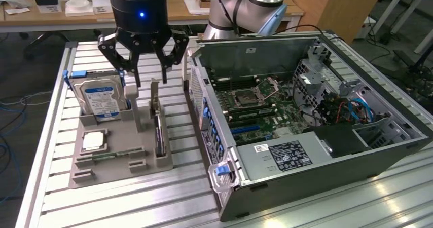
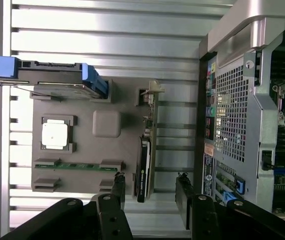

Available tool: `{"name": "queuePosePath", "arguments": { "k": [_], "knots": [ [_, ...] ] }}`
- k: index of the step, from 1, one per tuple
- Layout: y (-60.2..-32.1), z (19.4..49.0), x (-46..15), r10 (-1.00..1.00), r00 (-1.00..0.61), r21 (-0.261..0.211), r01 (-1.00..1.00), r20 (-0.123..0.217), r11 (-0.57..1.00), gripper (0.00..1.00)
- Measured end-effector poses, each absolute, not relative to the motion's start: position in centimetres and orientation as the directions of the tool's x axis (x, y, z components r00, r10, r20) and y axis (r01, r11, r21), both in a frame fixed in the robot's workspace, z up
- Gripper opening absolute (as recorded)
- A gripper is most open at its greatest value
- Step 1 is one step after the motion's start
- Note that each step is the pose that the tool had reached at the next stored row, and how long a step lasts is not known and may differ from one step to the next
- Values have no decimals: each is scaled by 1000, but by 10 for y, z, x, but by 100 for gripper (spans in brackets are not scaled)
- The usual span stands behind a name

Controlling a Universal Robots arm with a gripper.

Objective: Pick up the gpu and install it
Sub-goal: 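Pick up the gpu and move the gpu toward the slot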

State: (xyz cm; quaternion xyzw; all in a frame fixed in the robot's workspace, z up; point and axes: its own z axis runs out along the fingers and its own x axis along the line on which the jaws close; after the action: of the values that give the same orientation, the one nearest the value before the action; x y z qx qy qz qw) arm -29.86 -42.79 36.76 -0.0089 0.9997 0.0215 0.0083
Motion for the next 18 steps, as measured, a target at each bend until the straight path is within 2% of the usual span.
{"name": "queuePosePath", "arguments": {
  "k": [18],
  "knots": [
    [-428, 361, -299, -17, -1000, 43, -18, -17, 999, 53]
  ]
}}
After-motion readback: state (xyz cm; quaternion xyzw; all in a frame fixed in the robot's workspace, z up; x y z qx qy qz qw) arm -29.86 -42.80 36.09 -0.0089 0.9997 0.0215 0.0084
